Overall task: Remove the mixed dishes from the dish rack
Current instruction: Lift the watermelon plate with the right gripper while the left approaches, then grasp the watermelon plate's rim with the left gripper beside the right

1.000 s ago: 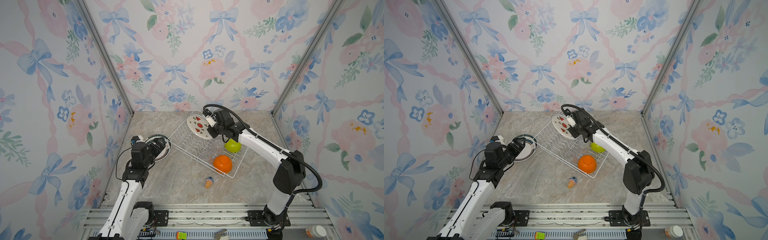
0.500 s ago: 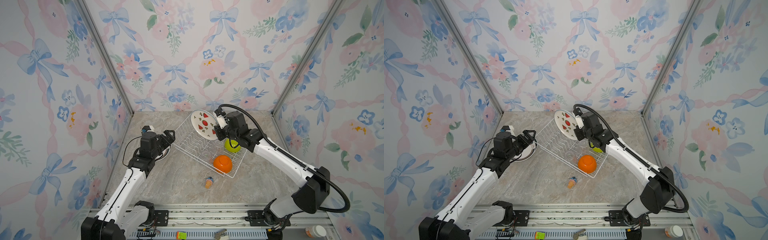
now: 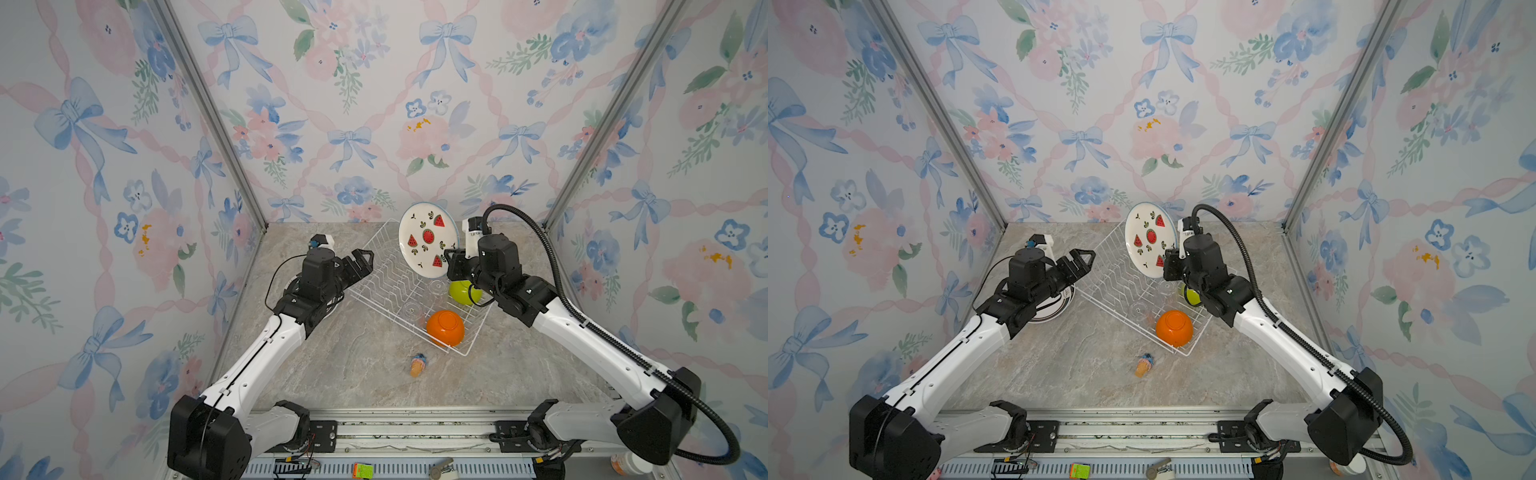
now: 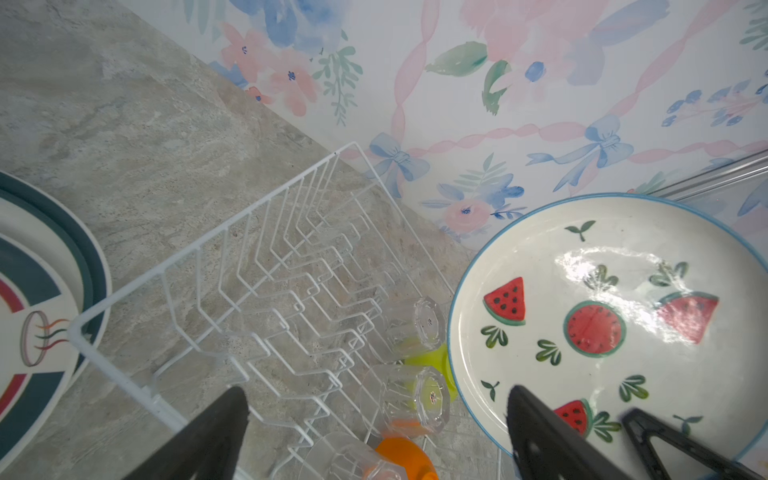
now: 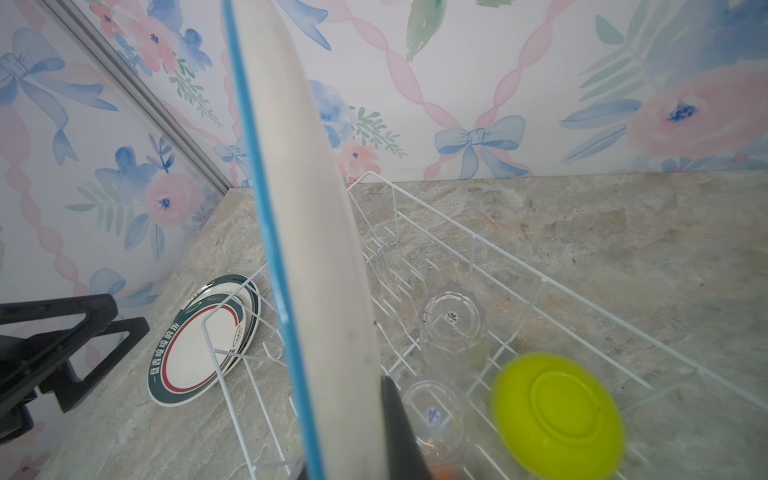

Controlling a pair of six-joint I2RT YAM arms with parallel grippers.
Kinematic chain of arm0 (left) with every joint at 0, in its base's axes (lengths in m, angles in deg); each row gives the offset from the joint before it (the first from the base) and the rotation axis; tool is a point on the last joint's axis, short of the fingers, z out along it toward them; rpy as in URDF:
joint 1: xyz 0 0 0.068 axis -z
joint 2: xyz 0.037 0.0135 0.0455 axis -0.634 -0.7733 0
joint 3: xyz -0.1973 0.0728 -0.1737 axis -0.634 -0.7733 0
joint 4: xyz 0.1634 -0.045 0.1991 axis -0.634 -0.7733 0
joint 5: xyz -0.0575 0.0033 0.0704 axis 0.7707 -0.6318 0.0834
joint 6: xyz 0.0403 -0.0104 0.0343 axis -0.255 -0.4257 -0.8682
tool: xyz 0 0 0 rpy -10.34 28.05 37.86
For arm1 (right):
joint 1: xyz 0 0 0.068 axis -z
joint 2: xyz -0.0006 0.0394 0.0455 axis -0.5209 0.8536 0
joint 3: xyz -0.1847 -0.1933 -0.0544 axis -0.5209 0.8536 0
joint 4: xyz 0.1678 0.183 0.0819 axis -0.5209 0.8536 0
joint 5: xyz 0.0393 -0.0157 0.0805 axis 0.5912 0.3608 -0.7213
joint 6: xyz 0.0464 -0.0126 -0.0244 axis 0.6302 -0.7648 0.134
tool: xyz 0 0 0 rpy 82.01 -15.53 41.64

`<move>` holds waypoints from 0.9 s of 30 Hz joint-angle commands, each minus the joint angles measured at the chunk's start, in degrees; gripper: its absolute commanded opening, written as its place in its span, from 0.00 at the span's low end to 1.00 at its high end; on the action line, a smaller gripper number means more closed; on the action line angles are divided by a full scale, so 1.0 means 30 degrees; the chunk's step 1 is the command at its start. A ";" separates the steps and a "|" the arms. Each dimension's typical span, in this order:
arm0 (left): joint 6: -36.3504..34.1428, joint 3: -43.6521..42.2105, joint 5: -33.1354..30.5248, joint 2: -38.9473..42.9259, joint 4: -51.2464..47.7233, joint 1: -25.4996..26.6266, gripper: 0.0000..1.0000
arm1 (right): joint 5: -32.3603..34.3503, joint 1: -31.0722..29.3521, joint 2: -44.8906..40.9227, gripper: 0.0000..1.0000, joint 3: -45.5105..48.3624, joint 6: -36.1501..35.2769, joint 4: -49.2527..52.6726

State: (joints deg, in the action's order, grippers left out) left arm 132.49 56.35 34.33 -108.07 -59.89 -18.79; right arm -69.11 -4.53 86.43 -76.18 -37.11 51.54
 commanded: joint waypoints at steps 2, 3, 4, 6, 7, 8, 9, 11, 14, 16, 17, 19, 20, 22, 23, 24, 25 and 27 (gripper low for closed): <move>0.0462 -0.0491 0.0182 0.0558 0.2855 0.0335 0.98 | 0.0827 0.0109 -0.0751 0.00 0.0192 0.3366 -0.4436; 0.0627 -0.0715 0.0196 0.0641 0.3315 0.0433 0.98 | 0.0876 0.0110 -0.0764 0.00 0.0109 0.3381 -0.4470; 0.0729 -0.0836 0.0199 0.0701 0.3680 0.0521 0.97 | 0.0979 0.0109 -0.0816 0.00 0.0101 0.4023 -0.4531; 0.0948 -0.1133 0.0200 0.0769 0.4471 0.0746 0.96 | 0.1230 0.0105 -0.1034 0.00 0.0294 0.4562 -0.5066; 0.1063 -0.1255 0.0225 0.0757 0.4815 0.0817 0.96 | 0.1315 0.0109 -0.1179 0.00 0.0399 0.4754 -0.5390; 0.1242 -0.1383 0.0347 0.0714 0.5214 0.0879 0.95 | 0.1350 0.0109 -0.1314 0.00 0.0551 0.4976 -0.5841; 0.1406 -0.1390 0.0466 0.0606 0.5368 0.0912 0.93 | 0.1348 0.0109 -0.1429 0.00 0.0696 0.5206 -0.6330; 0.1392 -0.1161 0.0651 0.0336 0.5470 0.0999 0.92 | 0.1339 0.0109 -0.1566 0.00 0.0887 0.5545 -0.7071; 0.1184 -0.0778 0.0902 -0.0223 0.6006 0.1087 0.89 | 0.1315 0.0123 -0.1428 0.00 0.0852 0.5938 -0.7970; 0.1506 -0.0830 0.1042 -0.0575 0.6802 0.1091 0.83 | 0.0969 0.0137 -0.1201 0.00 0.0753 0.6265 -0.8524; 0.1804 -0.0848 0.1128 -0.0808 0.7321 0.1087 0.81 | 0.0587 0.0221 -0.1022 0.00 0.0702 0.6406 -0.8875; 0.2068 -0.0725 0.1359 -0.1343 0.8203 0.1107 0.76 | -0.0021 0.0440 -0.0678 0.00 0.0620 0.6921 -0.9445; 0.2150 -0.0552 0.1443 -0.1705 0.8572 0.1118 0.75 | -0.0462 0.0553 -0.0444 0.00 0.0518 0.7185 -0.9756; 0.2326 -0.0161 0.1774 -0.2424 0.9302 0.1117 0.72 | -0.1393 0.0851 0.0076 0.00 0.0408 0.7783 -1.0335; 0.2309 0.0060 0.2084 -0.2855 0.9749 0.1117 0.71 | -0.1785 0.1024 0.0381 0.00 0.0323 0.8180 -1.0569; 0.2306 0.0330 0.2393 -0.3189 1.0013 0.1117 0.71 | -0.2155 0.1164 0.0594 0.00 0.0267 0.8519 -1.0779; 0.2250 0.0610 0.2673 -0.3617 1.0228 0.1117 0.70 | -0.2586 0.1355 0.0859 0.00 0.0299 0.8821 -1.1195; 0.2349 0.1016 0.2985 -0.4277 1.0610 0.1145 0.70 | -0.2977 0.1538 0.1264 0.00 0.0452 0.9198 -1.1985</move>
State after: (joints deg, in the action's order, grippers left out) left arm 138.81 56.83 40.27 -119.21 -33.13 -15.75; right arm -74.16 -0.86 89.51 -72.79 -13.24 27.57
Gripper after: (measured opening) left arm 0.704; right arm 0.124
